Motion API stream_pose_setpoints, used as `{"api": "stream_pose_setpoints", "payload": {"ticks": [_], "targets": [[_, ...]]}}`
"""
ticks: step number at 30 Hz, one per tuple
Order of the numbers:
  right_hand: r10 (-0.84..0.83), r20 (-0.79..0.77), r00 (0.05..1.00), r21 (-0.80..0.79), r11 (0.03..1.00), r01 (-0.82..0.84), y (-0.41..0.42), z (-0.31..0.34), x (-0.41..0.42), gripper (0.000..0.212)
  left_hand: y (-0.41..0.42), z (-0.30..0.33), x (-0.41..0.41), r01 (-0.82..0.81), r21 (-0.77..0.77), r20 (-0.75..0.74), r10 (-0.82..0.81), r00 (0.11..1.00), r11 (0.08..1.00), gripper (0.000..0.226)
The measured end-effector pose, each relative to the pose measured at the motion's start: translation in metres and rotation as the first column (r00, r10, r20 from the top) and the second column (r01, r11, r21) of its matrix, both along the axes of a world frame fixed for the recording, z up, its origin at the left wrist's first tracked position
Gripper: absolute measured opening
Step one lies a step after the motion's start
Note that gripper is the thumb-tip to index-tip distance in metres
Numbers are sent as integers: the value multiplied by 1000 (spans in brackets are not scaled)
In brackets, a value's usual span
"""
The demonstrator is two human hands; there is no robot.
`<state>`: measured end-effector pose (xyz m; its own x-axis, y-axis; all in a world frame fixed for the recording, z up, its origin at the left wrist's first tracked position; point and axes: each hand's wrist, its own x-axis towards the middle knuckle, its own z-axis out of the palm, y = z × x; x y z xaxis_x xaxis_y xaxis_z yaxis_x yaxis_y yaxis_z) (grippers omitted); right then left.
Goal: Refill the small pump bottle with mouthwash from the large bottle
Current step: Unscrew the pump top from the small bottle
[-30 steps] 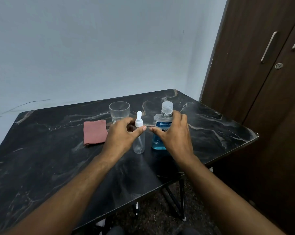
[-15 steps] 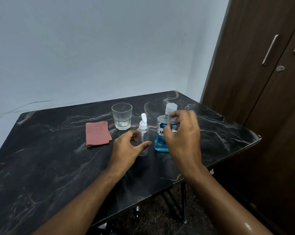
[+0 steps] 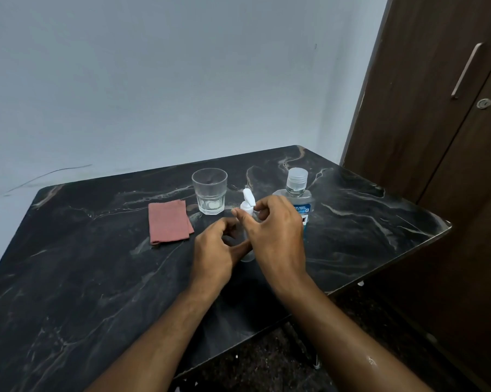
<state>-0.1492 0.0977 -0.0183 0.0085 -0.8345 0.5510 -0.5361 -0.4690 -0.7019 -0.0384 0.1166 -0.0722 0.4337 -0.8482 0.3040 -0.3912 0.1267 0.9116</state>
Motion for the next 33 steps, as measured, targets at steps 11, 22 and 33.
{"api": "stream_pose_setpoints", "payload": {"ticks": [11,22,33], "targets": [[13,54,998,-90,996,-8,-9,-8,7,27,1,2,0,-17,-5,-50,17,999,1000,27],[41,106,994,-122,992,-28,-12,-12,10,20,-1,-1,1,-7,-49,-29,6,1000,999,47],[127,133,983,-50,991,-122,-7,-9,11,22,-1,1,0,-30,-78,-34,28,999,997,42]]}}
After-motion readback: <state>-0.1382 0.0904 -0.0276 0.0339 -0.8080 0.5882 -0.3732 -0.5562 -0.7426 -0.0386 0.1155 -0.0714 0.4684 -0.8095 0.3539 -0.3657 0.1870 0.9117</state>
